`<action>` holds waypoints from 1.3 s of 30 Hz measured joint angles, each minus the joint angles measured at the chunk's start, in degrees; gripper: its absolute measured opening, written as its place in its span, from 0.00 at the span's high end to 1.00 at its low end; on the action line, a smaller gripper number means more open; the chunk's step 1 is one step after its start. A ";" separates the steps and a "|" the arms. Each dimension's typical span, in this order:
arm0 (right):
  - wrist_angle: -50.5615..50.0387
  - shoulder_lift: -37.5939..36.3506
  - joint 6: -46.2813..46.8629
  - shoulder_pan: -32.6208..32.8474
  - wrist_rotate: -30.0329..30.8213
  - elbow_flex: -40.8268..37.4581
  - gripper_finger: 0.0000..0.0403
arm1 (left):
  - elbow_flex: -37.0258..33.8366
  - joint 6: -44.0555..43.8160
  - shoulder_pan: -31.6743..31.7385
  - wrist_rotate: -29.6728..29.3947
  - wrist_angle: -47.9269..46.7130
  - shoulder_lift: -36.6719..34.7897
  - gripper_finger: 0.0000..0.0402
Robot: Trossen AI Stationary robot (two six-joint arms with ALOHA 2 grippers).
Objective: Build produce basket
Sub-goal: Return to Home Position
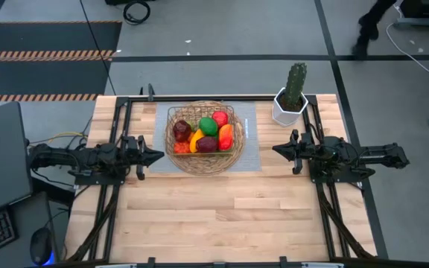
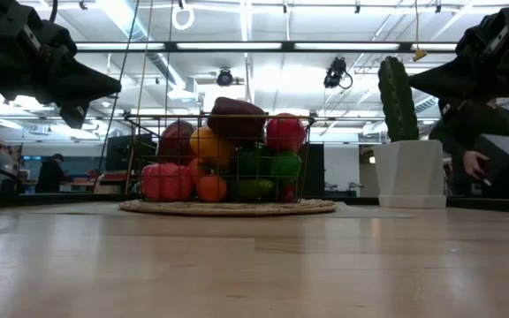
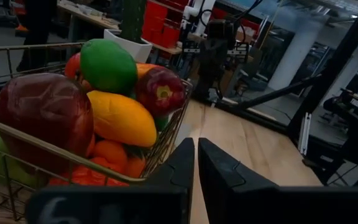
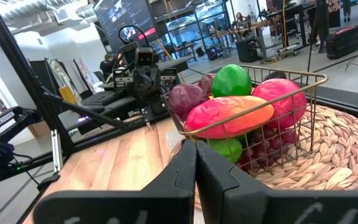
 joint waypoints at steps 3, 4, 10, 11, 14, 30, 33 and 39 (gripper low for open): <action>0.00 -0.02 0.00 0.00 0.00 0.00 0.97 | -0.01 -0.04 0.00 0.00 0.41 0.00 0.93; 0.00 0.00 0.00 0.00 0.00 0.00 0.97 | -0.01 -0.03 0.00 0.00 0.49 0.00 0.94; 0.00 -0.02 -0.02 0.00 0.00 0.00 0.97 | -0.06 0.01 0.00 0.00 0.71 0.00 0.95; 0.00 -0.02 0.00 0.00 0.00 0.00 0.97 | -0.06 -0.02 0.00 0.00 0.73 0.00 0.94; 0.00 -0.02 0.00 0.00 0.00 0.00 0.97 | -0.06 0.01 0.00 0.00 0.75 0.00 0.93; 0.00 -0.02 -0.02 0.00 0.00 0.00 0.97 | -0.07 0.03 0.00 -0.02 0.84 0.00 0.93; 0.00 -0.02 0.00 0.00 0.00 0.00 0.97 | -0.08 0.01 0.00 -0.02 0.86 0.00 0.92; 0.00 -0.02 -0.02 0.00 0.00 0.00 0.97 | -0.08 0.01 0.00 0.00 0.88 0.00 0.91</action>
